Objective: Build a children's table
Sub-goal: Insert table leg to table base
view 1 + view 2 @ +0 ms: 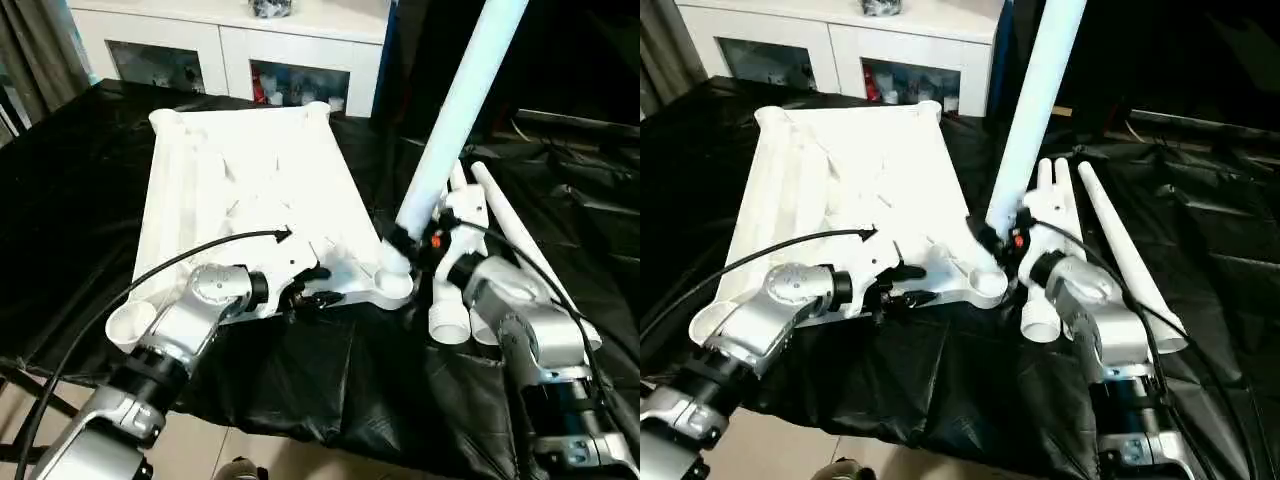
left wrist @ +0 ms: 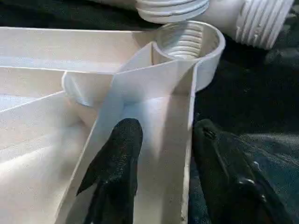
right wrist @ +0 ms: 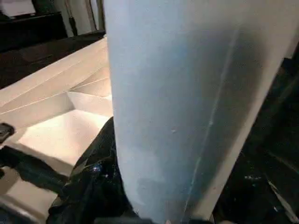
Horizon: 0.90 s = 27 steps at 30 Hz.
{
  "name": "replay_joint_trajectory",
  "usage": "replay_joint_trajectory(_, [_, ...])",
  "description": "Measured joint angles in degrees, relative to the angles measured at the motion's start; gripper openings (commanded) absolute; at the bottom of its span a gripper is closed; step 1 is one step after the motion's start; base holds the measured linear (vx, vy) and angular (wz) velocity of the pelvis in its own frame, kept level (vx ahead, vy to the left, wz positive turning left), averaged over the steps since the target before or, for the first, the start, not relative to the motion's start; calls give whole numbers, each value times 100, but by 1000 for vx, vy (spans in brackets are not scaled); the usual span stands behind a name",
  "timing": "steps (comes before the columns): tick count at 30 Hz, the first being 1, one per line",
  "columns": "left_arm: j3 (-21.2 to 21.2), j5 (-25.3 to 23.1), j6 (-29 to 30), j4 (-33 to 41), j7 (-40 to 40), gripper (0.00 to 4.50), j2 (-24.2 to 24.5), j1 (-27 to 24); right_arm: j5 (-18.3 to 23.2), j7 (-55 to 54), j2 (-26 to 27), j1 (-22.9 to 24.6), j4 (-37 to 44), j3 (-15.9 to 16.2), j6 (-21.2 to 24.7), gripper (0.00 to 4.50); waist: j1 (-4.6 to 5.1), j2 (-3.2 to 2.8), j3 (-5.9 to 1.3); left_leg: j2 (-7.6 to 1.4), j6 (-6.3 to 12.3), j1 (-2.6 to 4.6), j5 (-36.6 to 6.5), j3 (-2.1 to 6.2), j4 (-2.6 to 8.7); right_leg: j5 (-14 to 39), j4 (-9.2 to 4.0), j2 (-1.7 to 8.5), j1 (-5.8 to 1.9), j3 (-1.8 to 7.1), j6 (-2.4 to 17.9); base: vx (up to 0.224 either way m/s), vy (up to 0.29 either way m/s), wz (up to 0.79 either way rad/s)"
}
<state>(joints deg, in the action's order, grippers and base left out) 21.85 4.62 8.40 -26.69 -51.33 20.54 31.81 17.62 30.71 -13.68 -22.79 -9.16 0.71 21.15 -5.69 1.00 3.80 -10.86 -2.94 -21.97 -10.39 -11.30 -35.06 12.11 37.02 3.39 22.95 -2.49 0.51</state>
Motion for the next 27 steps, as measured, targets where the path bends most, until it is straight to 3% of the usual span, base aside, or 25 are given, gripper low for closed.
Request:
replay_joint_trajectory(12, [115,-85,11,-289,-794,41,129,262,172,501,-227,43,171,154,496,190,4,-10,0,0,0,3,0,0,0,-1,-1,0,-2,0,3,0,0,0])
replay_joint_trajectory(20, [108,-112,34,-356,-867,0,148,305,119,585,-232,33,96,215,504,190,23,-37,-12,0,0,2,0,0,0,-1,-2,0,-2,0,2,0,0,0])
replay_joint_trajectory(27, [73,-150,28,-355,-987,0,158,312,-19,612,-351,9,-64,299,502,190,37,-36,-12,0,0,1,0,-1,1,0,-5,0,-1,1,2,0,0,0])
